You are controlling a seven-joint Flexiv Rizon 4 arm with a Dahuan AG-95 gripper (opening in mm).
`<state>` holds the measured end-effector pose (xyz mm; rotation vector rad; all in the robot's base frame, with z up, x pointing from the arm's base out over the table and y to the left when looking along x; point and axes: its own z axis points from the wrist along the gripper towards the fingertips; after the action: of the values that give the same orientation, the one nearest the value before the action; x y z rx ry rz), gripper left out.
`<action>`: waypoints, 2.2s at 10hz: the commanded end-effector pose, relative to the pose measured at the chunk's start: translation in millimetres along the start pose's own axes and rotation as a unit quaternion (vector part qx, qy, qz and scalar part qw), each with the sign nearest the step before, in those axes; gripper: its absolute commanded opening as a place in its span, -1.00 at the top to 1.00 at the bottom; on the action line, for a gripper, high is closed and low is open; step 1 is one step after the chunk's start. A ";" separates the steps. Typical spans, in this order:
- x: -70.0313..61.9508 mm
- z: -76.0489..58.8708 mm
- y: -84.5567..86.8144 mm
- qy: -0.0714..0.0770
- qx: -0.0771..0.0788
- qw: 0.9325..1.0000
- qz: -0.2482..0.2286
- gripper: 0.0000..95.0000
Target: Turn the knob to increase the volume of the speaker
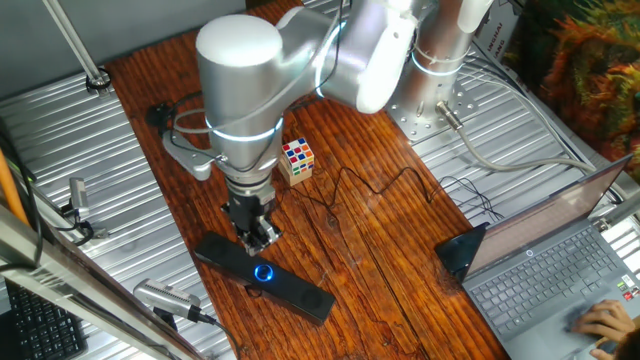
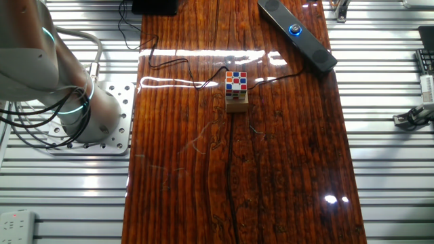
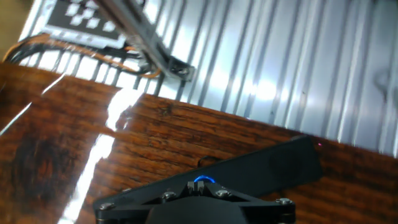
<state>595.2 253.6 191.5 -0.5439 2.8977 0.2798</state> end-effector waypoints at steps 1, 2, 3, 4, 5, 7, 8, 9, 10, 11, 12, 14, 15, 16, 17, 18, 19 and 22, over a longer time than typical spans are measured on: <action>-1.3 0.8 0.2 0.032 -0.003 0.999 -0.004 1.00; -1.3 0.8 0.2 0.034 0.001 0.999 -0.001 1.00; -1.3 0.8 0.2 0.034 0.002 0.999 0.000 1.00; -1.3 0.8 0.2 0.033 0.001 0.999 0.002 1.00; -1.3 0.8 0.2 0.031 0.002 1.000 0.003 1.00; -1.5 0.0 1.5 0.025 0.004 1.000 0.000 1.00; -2.8 -2.5 6.0 0.025 0.005 1.000 0.002 1.00; -5.0 -4.9 11.4 0.022 0.006 1.000 0.005 1.00; -6.5 -4.1 12.1 0.021 0.005 1.000 0.006 1.00; -10.3 -2.2 13.8 0.021 0.004 1.000 0.006 1.00; -12.6 -0.8 15.1 0.022 0.004 1.000 0.008 1.00; -16.7 3.1 15.8 0.023 0.005 1.000 0.008 1.00; -17.7 3.9 16.3 0.022 0.004 1.000 0.009 1.00; -17.1 4.7 16.9 0.024 0.005 1.000 0.010 1.00; -14.3 7.3 18.0 0.023 0.006 1.000 0.011 1.00; -12.5 12.9 19.5 0.023 0.007 1.000 0.011 1.00; -12.7 19.7 21.0 0.023 0.006 1.000 0.012 1.00; -9.9 36.1 23.5 0.023 0.006 1.000 0.012 1.00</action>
<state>604.1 287.4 159.9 -0.5219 2.9519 0.2496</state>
